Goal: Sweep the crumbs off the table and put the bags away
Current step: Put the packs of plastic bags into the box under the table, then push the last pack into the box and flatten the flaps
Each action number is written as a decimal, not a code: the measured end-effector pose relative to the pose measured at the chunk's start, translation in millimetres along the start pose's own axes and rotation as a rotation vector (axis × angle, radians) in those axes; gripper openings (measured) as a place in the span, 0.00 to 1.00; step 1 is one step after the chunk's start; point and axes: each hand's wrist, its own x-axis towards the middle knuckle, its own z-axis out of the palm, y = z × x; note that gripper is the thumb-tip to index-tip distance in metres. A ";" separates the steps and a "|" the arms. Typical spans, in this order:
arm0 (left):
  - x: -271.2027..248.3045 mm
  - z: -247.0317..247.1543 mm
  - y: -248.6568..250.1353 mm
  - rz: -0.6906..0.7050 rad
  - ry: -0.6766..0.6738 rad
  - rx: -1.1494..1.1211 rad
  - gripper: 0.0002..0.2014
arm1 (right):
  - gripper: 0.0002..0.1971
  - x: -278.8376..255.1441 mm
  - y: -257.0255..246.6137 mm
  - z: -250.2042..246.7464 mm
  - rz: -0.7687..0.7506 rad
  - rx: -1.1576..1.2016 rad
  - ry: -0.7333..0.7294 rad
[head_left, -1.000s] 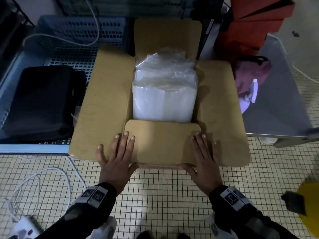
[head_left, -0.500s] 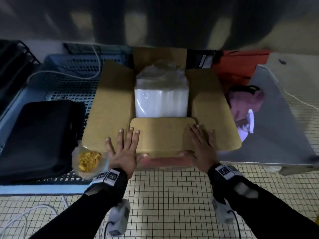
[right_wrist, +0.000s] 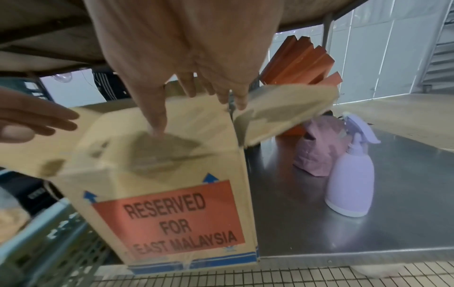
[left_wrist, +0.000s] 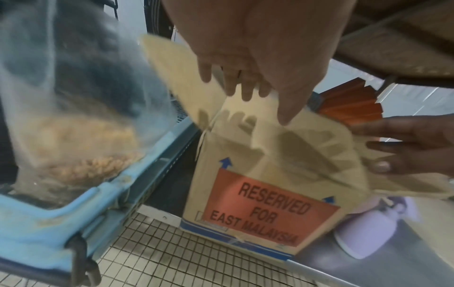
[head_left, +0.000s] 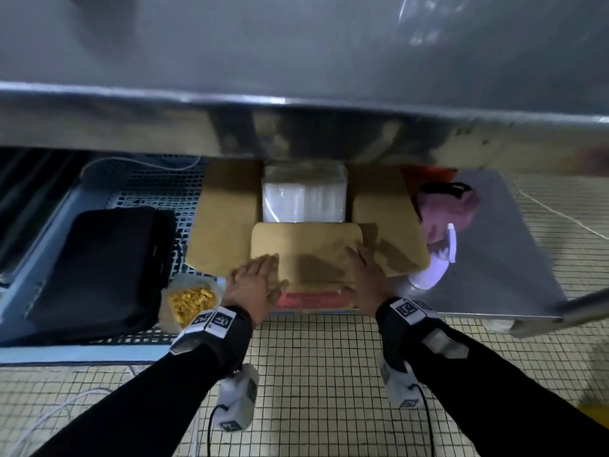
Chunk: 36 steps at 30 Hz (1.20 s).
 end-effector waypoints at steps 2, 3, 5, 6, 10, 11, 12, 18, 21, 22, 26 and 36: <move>-18.5 -19.8 8.7 0.025 -0.018 -0.041 0.30 | 0.42 -16.4 -14.0 -16.3 0.014 0.034 -0.044; -28.2 -30.9 12.5 0.031 -0.021 -0.048 0.30 | 0.41 -25.7 -22.6 -26.1 0.015 0.037 -0.064; -50.8 -57.2 21.3 0.034 -0.025 -0.059 0.30 | 0.40 -47.2 -41.4 -51.5 0.020 0.041 -0.090; -62.6 -69.3 25.7 0.029 -0.026 -0.067 0.29 | 0.39 -58.5 -50.3 -63.8 0.023 0.045 -0.099; -107.5 -120.9 44.4 0.012 -0.035 -0.088 0.28 | 0.38 -100.2 -80.9 -113.0 0.022 0.041 -0.113; -119.0 -132.9 49.8 0.009 -0.047 -0.095 0.28 | 0.39 -111.4 -88.2 -125.2 0.016 0.045 -0.117; -129.1 -144.3 55.4 0.012 -0.058 -0.102 0.27 | 0.39 -120.9 -94.9 -136.4 0.016 0.048 -0.116; -184.0 -196.7 86.0 0.082 -0.063 -0.167 0.25 | 0.33 -171.3 -124.4 -195.7 0.046 0.044 -0.066; -197.2 -216.3 100.1 0.165 -0.042 -0.143 0.25 | 0.23 -190.3 -130.1 -219.0 0.034 0.120 -0.059; -199.4 -222.5 104.6 0.185 -0.027 -0.144 0.25 | 0.21 -196.1 -131.7 -227.3 0.018 0.139 -0.040; -204.3 -243.1 122.0 0.241 0.018 -0.140 0.24 | 0.21 -214.8 -126.5 -251.3 0.092 0.038 -0.017; -186.2 -257.8 184.5 0.304 0.014 -0.174 0.18 | 0.14 -236.3 -70.3 -306.8 0.050 0.189 0.060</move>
